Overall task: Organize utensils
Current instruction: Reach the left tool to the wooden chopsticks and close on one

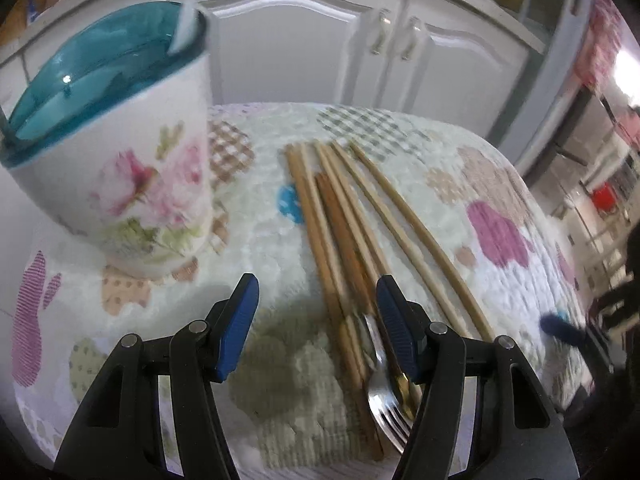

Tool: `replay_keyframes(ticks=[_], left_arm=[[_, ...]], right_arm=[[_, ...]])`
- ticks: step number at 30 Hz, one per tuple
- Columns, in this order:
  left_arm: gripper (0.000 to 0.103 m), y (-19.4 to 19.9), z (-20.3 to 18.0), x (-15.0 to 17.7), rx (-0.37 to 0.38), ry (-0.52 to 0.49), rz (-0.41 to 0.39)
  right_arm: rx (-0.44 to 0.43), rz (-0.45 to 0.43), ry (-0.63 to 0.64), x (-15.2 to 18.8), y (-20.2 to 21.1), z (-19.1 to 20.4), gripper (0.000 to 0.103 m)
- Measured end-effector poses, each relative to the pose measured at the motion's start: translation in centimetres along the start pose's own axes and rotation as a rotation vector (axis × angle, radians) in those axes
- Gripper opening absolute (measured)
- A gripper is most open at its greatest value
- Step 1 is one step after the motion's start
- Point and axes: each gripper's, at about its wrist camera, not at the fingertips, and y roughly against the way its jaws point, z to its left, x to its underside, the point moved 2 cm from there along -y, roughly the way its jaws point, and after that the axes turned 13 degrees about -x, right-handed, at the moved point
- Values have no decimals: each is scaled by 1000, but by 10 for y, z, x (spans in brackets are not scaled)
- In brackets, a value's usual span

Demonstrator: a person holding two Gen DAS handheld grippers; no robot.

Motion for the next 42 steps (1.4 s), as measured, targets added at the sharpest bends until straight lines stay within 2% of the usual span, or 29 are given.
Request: replay_keyframes(ticks=[6,11,19,25,30,31,32,33,34,35,38,40,42], left_arm=[[61,-12,13,-19,-76,82,-10],[54,-29,11,-22,-111,45,10],[54,-41,3,-28,-116,43,12],[56,-50,-7,-33,-204,8,42],[56,-49,-18,-36,-256,-20,2],[52,-48,-21,-37,-250,-40,-10],[31,-47,-23,-37,-226,-60,-19],[15,-46,-26,-37,-206,-81,-23],[10,-44,-29,-35,-200,-105,-30],[7,-40,-31,-32,-189,-121,-38],[7,-29,-30,-18,-129,-149,-50],[7,-20,-24,-8,-80,-150,-40],[6,-14,-17,-1,-31,-149,-18]], right_arm=[[-1,0,0,0,0,0,101],[-5,-1,-2,0,0,1,101],[-11,-4,-6,0,1,0,101],[-19,-8,-12,0,1,0,101],[-32,-14,-26,1,4,-1,100],[-40,-14,-38,0,6,-2,99],[-51,-13,-55,-1,8,-3,96],[-72,-17,-76,-5,11,-5,89],[-82,-21,-86,-9,14,-7,85],[-81,-24,-91,-16,15,-9,83],[-89,-36,-66,-47,15,-11,80],[-110,-22,-55,-72,6,-9,70],[-140,16,-37,-94,-11,-6,53]])
